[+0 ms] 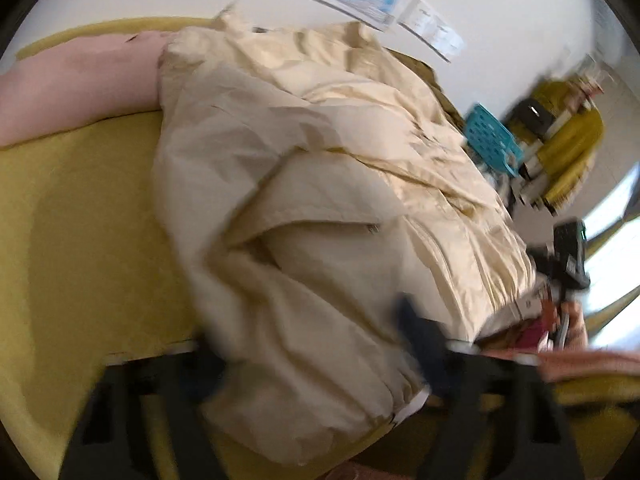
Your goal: Fold large clothes
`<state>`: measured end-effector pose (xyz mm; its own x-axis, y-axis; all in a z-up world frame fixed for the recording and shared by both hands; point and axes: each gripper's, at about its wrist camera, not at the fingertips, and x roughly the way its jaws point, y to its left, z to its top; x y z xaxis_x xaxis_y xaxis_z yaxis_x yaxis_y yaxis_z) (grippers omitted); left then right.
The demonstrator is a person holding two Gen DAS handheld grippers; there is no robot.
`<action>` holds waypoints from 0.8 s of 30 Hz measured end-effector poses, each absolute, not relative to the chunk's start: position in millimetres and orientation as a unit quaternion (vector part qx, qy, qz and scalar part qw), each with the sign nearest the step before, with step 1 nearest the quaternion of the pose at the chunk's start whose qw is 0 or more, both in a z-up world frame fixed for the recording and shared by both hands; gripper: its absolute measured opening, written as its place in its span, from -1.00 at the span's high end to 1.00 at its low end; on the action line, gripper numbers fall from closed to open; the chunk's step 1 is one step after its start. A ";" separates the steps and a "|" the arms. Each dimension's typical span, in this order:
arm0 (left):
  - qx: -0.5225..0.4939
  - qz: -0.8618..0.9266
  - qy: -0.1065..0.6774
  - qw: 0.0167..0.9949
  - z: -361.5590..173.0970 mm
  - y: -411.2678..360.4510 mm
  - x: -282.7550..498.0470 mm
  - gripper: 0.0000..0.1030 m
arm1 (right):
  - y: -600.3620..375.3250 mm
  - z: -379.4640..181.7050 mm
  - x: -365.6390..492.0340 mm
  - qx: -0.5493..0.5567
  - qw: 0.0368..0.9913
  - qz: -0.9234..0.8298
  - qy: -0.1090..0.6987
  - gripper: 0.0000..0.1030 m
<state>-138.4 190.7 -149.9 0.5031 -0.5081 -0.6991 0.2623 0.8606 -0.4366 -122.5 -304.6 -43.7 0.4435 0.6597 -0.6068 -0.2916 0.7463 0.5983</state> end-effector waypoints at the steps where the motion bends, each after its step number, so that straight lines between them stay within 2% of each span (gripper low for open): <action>1: -0.148 -0.219 0.444 0.856 -147.6 192.1 -138.7 0.16 | -299.4 -45.5 -121.4 0.213 0.816 0.304 0.443 -0.07; 2: -0.159 -0.212 0.443 0.857 -145.0 194.8 -136.8 0.34 | -294.2 -49.4 -120.6 0.226 0.805 0.322 0.445 0.39; 3: -0.174 -0.206 0.440 0.856 -139.3 198.5 -136.4 0.45 | -290.3 -52.5 -119.3 0.243 0.792 0.337 0.448 0.52; 5: -0.180 -0.205 0.428 0.862 -124.5 204.7 -140.1 0.55 | -290.4 -44.8 -121.0 0.257 0.790 0.347 0.434 0.65; 9: -0.189 -0.220 0.380 0.878 -86.1 215.3 -157.9 0.76 | -303.9 3.7 -139.1 0.285 0.803 0.385 0.353 0.73; 13: -0.174 -0.230 0.349 0.892 -64.5 222.0 -175.9 0.78 | -313.3 37.2 -157.5 0.287 0.813 0.413 0.294 0.73; 17: -0.174 -0.239 0.404 0.866 -106.0 225.9 -164.4 0.60 | -312.0 4.1 -148.4 0.297 0.798 0.389 0.351 0.64; 20: -0.180 -0.216 0.452 0.846 -141.9 227.2 -153.2 0.59 | -311.6 -25.0 -145.4 0.313 0.783 0.372 0.388 0.49; 22: -0.189 -0.225 0.457 0.840 -153.2 230.7 -152.8 0.56 | -314.5 -36.7 -149.3 0.316 0.778 0.371 0.397 0.21; 23: -0.190 -0.231 0.452 0.840 -156.7 231.6 -154.3 0.42 | -316.3 -41.5 -152.5 0.322 0.774 0.372 0.398 -0.15; 24: -0.192 -0.235 0.453 0.839 -158.7 230.8 -154.7 0.32 | -317.3 -47.7 -154.7 0.330 0.767 0.373 0.403 -0.36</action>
